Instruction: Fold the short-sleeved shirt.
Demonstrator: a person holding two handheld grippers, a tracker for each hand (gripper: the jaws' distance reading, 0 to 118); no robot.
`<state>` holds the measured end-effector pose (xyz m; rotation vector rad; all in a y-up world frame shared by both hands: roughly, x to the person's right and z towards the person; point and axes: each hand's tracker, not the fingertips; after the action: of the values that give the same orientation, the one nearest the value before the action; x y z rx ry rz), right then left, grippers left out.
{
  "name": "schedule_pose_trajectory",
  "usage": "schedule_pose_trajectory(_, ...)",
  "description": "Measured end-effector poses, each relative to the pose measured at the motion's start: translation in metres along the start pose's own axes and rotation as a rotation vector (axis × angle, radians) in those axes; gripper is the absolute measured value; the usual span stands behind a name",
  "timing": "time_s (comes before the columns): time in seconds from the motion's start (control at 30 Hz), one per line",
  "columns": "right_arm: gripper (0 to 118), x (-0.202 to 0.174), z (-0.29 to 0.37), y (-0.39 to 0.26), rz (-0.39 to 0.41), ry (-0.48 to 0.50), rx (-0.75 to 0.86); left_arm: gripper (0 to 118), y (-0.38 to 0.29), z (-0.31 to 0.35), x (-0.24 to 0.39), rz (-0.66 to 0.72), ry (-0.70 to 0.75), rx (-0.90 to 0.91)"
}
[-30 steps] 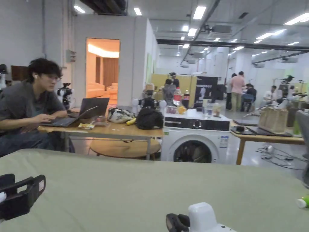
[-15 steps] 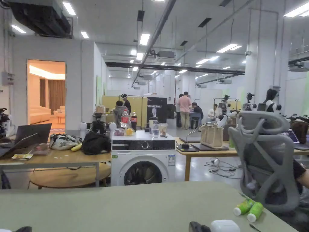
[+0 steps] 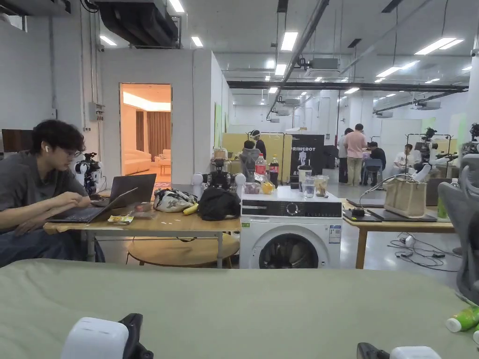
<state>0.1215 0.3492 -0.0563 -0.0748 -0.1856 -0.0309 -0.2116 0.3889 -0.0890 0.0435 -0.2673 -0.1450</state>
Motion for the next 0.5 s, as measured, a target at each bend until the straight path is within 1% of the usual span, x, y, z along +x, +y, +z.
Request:
schedule_pose_trajectory(0.1, 0, -0.002, -0.002, -0.003, -0.011, 0.017, -0.002, 0, -0.002, -0.001, 0.003, 0.019, -0.001, -0.009)
schedule_pose_trajectory(0.23, 0, -0.008, -0.004, -0.006, 0.017, 0.032, -0.016, 0, -0.004, -0.004, 0.006, -0.005, 0.009, -0.033)
schedule_pose_trajectory(0.37, 0, -0.010, -0.004, -0.009, 0.009, 0.047, -0.027, 0, -0.007, 0.000, 0.005, 0.018, 0.023, -0.036)
schedule_pose_trajectory(0.4, 2, -0.011, -0.005, -0.010, 0.010, 0.048, -0.028, 2, -0.008, 0.000, 0.004, 0.025, 0.022, -0.034)
schedule_pose_trajectory(0.47, 23, -0.011, -0.004, -0.012, 0.010, 0.048, -0.030, 25, -0.009, 0.002, 0.001, 0.040, 0.018, -0.028)
schedule_pose_trajectory(0.5, 37, -0.012, -0.004, -0.013, 0.006, 0.047, -0.030, 36, -0.010, 0.001, -0.001, 0.051, 0.012, -0.030)
